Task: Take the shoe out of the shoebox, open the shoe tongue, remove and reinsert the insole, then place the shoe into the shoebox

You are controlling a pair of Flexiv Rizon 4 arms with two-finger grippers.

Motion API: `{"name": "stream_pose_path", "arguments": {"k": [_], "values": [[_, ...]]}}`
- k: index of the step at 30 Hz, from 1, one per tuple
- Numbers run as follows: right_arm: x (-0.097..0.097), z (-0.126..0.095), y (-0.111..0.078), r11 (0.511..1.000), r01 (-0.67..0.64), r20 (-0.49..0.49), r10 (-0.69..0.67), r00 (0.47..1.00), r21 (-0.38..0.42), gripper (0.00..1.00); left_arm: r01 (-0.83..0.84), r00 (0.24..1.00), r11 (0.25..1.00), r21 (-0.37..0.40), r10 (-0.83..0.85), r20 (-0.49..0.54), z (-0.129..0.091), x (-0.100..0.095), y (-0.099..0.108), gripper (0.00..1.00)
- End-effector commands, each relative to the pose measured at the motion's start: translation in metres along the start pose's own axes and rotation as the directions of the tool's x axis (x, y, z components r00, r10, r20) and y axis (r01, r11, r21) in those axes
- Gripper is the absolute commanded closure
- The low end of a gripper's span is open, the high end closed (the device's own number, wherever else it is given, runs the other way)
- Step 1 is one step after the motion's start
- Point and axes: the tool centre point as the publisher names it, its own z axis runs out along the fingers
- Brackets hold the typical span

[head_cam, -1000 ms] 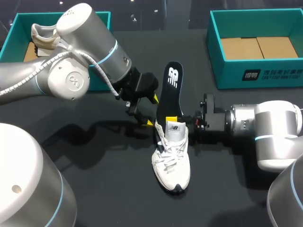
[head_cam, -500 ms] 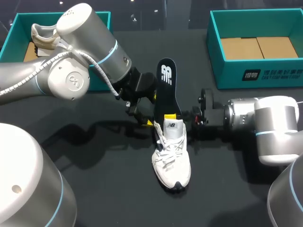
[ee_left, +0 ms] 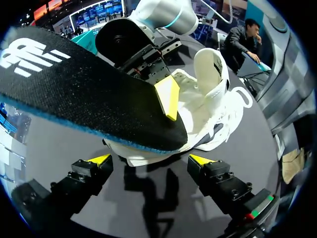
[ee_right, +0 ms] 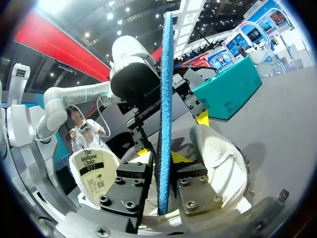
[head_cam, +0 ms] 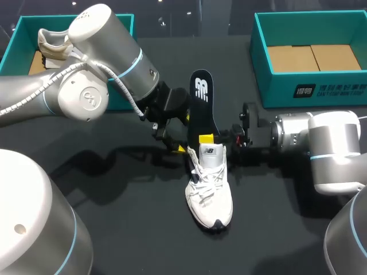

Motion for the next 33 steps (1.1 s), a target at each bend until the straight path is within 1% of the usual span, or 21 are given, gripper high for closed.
{"name": "stream_pose_path", "arguments": {"k": [1, 5, 12, 14, 15, 17, 21, 26, 33], "values": [[0.006, 0.000, 0.007, 1.000, 0.014, 0.006, -0.014, 1.000, 0.009, 0.78, -0.001, 1.000, 1.000, -0.001, 0.001, 0.000, 0.000, 0.000, 0.000, 0.00], [0.008, 0.001, 0.015, 0.999, 0.029, -0.002, -0.029, 1.000, 0.015, 0.78, -0.001, 1.000, 1.000, -0.001, 0.001, 0.000, 0.000, 0.000, 0.000, 0.00], [0.002, 0.007, 0.028, 1.000, 0.026, -0.005, -0.026, 1.000, 0.017, 0.83, -0.001, 1.000, 1.000, -0.001, 0.001, 0.000, 0.000, 0.000, 0.000, 0.00], [-0.001, 0.008, 0.030, 1.000, 0.011, 0.011, -0.011, 1.000, 0.011, 0.89, -0.001, 1.000, 1.000, -0.001, 0.001, 0.000, 0.000, 0.000, 0.000, 0.00], [-0.002, 0.008, 0.031, 1.000, 0.005, 0.021, -0.005, 1.000, 0.005, 1.00, -0.001, 1.000, 1.000, -0.001, 0.001, 0.000, 0.000, 0.000, 0.000, 0.00], [-0.004, 0.007, 0.030, 1.000, -0.003, 0.041, 0.004, 0.999, -0.005, 1.00, -0.001, 1.000, 1.000, -0.001, 0.001, 0.000, 0.000, 0.000, 0.000, 0.00], [-0.005, 0.002, 0.024, 1.000, -0.018, 0.102, 0.019, 0.995, -0.006, 1.00, -0.001, 1.000, 1.000, -0.001, 0.001, 0.000, 0.000, 0.000, 0.000, 0.00], [-0.004, -0.005, 0.012, 0.999, -0.032, 0.146, 0.031, 0.989, 0.006, 1.00, -0.001, 1.000, 1.000, -0.001, 0.001, 0.000, 0.000, 0.000, 0.000, 0.00], [-0.001, -0.009, -0.009, 0.998, -0.067, 0.168, 0.064, 0.984, 0.010, 1.00, -0.001, 1.000, 1.000, -0.001, 0.001, 0.000, 0.000, 0.000, 0.000, 0.00]]}}
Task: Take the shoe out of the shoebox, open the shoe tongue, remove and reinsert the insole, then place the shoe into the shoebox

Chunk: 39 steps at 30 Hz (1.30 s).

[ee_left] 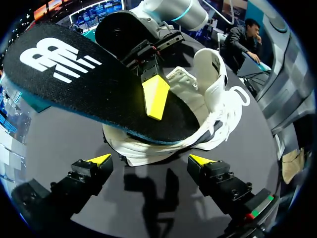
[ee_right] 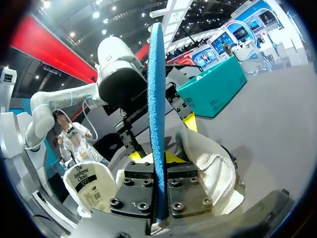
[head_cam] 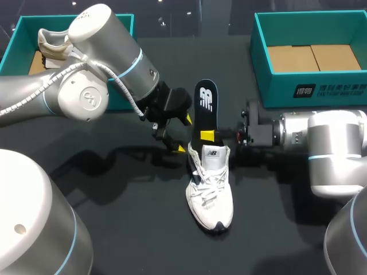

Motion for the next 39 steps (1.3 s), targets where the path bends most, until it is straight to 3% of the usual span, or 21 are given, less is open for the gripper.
{"name": "stream_pose_path", "arguments": {"k": [1, 6, 12, 14, 17, 20, 39], "values": [[0.005, -0.003, -0.015, 1.000, -0.016, 0.020, 0.016, 1.000, -0.001, 1.00, -0.001, 1.000, 1.000, -0.001, 0.001, 0.000, 0.000, 0.000, 0.000, 0.00], [0.006, -0.003, -0.030, 0.999, -0.052, 0.028, 0.052, 0.998, 0.012, 1.00, -0.001, 1.000, 1.000, -0.001, 0.001, 0.000, 0.000, 0.000, 0.000, 0.00], [0.010, -0.002, -0.034, 0.998, -0.057, 0.018, 0.057, 0.998, 0.023, 1.00, -0.001, 1.000, 1.000, -0.001, 0.001, 0.000, 0.000, 0.000, 0.000, 0.00], [0.011, -0.002, -0.032, 0.999, -0.050, 0.011, 0.050, 0.999, 0.022, 1.00, -0.001, 1.000, 1.000, -0.001, 0.001, 0.000, 0.000, 0.000, 0.000, 0.00], [0.012, 0.000, -0.025, 0.999, -0.028, -0.009, 0.028, 1.000, 0.019, 0.80, -0.001, 1.000, 1.000, -0.001, 0.001, 0.000, 0.000, 0.000, 0.000, 0.00], [0.013, 0.002, -0.018, 1.000, -0.003, -0.032, 0.003, 0.999, 0.020, 0.76, -0.001, 1.000, 1.000, -0.001, 0.001, 0.000, 0.000, 0.000, 0.000, 0.00], [0.006, 0.004, 0.021, 0.996, 0.085, -0.111, -0.080, 0.991, 0.034, 0.79, -0.001, 1.000, 1.000, -0.001, 0.001, 0.000, 0.000, 0.000, 0.000, 0.00]]}}
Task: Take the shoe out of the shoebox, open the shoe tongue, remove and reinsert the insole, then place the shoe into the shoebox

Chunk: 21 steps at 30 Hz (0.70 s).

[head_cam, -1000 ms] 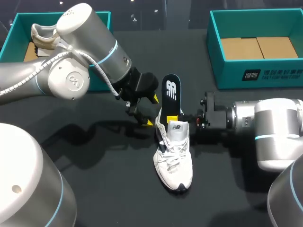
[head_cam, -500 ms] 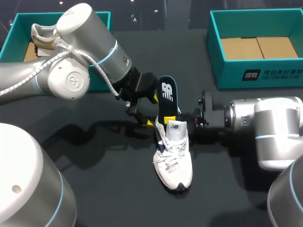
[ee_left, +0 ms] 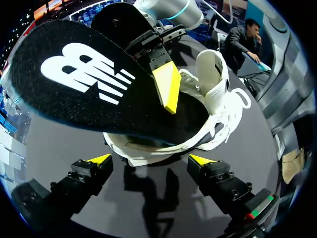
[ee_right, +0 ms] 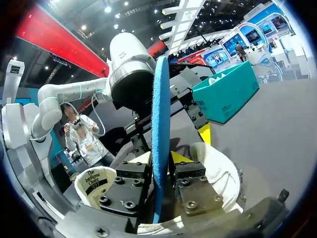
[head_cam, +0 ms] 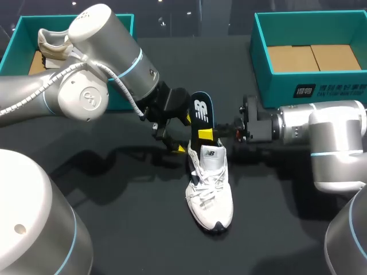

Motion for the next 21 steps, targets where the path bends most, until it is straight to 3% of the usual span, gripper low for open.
{"name": "stream_pose_path", "arguments": {"k": [1, 3, 4, 5, 12, 21], "values": [[-0.009, -0.001, 0.007, 1.000, -0.003, -0.028, 0.003, 1.000, 0.012, 0.80, -0.001, 1.000, 1.000, -0.001, 0.001, 0.000, 0.000, 0.000, 0.000, 0.00], [-0.012, 0.001, 0.009, 1.000, -0.008, -0.034, 0.008, 0.999, 0.013, 0.84, -0.001, 1.000, 1.000, -0.001, 0.001, 0.000, 0.000, 0.000, 0.000, 0.00], [-0.014, 0.002, 0.009, 1.000, -0.012, -0.037, 0.013, 0.999, 0.017, 0.97, -0.001, 1.000, 1.000, -0.001, 0.001, 0.000, 0.000, 0.000, 0.000, 0.00], [-0.015, 0.003, 0.009, 1.000, -0.017, -0.038, 0.018, 0.999, 0.020, 1.00, -0.001, 1.000, 1.000, -0.001, 0.001, 0.000, 0.000, 0.000, 0.000, 0.00], [-0.018, -0.002, -0.014, 0.996, -0.087, -0.044, 0.086, 0.995, -0.009, 1.00, -0.001, 1.000, 1.000, -0.001, 0.001, 0.000, 0.000, 0.000, 0.000, 0.00], [-0.007, -0.008, -0.039, 0.987, -0.160, -0.012, 0.160, 0.987, -0.024, 1.00, -0.001, 1.000, 1.000, -0.001, 0.001, 0.000, 0.000, 0.000, 0.000, 0.00]]}}
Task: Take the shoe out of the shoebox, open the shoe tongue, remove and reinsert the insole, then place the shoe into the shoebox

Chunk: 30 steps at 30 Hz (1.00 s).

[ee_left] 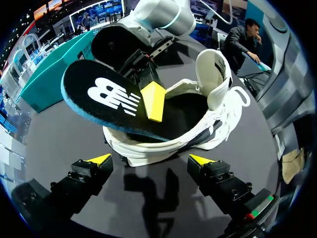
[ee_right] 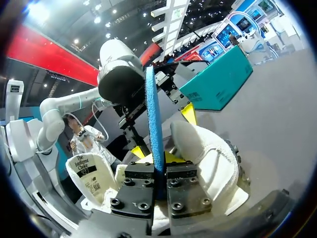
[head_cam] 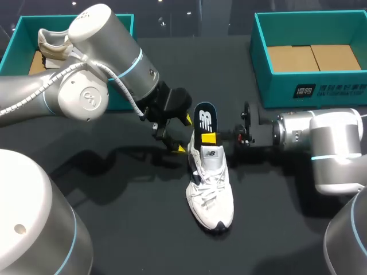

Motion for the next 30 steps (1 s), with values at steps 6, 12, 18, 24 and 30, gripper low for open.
{"name": "stream_pose_path", "arguments": {"k": [6, 12, 18, 24, 30], "values": [[0.009, 0.002, -0.019, 1.000, -0.025, 0.023, 0.025, 0.999, 0.015, 1.00, -0.001, 1.000, 1.000, -0.001, 0.001, 0.000, 0.000, 0.000, 0.000, 0.00], [0.013, 0.006, -0.001, 0.999, 0.032, 0.018, -0.033, 0.999, 0.028, 0.69, -0.001, 1.000, 1.000, -0.001, 0.001, 0.000, 0.000, 0.000, 0.000, 0.00], [0.014, 0.009, 0.019, 0.995, 0.086, 0.002, -0.087, 0.996, 0.049, 0.67, -0.001, 1.000, 1.000, -0.001, 0.001, 0.000, 0.000, 0.000, 0.000, 0.00], [0.009, 0.013, 0.030, 0.993, 0.098, -0.010, -0.097, 0.995, 0.068, 0.71, -0.001, 1.000, 1.000, -0.001, 0.001, 0.000, 0.000, 0.000, 0.000, 0.00], [0.003, 0.018, 0.034, 0.995, 0.082, -0.010, -0.082, 0.997, 0.059, 1.00, -0.001, 1.000, 1.000, -0.001, 0.001, 0.000, 0.000, 0.000, 0.000, 0.00]]}}
